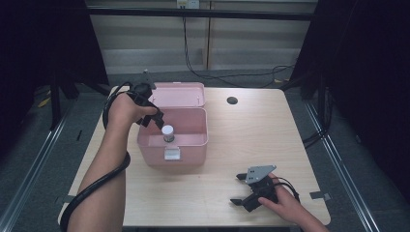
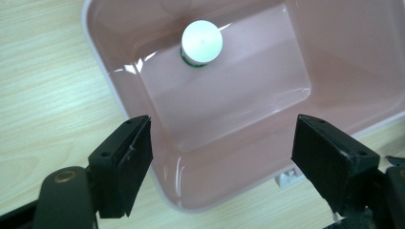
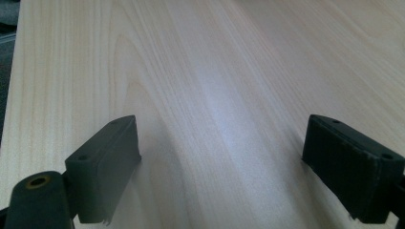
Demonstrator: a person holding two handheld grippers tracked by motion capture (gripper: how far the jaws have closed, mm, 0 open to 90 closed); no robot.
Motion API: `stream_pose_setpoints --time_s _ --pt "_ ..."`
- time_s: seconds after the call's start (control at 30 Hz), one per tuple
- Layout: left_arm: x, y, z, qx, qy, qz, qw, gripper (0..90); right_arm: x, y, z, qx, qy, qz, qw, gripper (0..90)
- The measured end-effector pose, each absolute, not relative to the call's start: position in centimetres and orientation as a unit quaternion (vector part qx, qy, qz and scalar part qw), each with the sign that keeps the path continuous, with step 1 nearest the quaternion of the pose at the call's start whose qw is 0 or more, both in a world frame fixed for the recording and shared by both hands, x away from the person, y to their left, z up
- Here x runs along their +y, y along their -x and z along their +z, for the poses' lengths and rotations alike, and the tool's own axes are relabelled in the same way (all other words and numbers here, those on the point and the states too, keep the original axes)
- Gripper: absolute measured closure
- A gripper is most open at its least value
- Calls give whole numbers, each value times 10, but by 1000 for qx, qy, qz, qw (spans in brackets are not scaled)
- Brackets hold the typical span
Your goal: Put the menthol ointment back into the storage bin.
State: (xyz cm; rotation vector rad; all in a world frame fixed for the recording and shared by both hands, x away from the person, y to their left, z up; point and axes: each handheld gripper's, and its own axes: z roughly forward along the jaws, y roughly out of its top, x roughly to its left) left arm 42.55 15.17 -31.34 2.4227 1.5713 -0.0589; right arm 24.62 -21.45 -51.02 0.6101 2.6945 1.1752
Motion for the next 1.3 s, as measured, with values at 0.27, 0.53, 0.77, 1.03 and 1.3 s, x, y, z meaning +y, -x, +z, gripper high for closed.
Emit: stream_pose_setpoints --time_s 0.27,0.53,0.77,1.03,1.3 --pt "163 -419 -308 543 -829 -18 128 214 -215 -246 -510 895 -203 390 69 116" --pt "173 -410 -309 540 -831 -24 132 214 -214 -246 -510 895 -203 391 70 116" --pt "188 -403 -312 538 -832 -23 133 212 -214 -246 -510 895 -202 391 71 116" --pt "202 -394 -316 537 -833 -15 133 211 -214 -246 -510 895 -202 391 71 116" --pt "208 -383 -324 523 -842 -13 133 211 -214 -246 -510 895 -202 391 71 116"
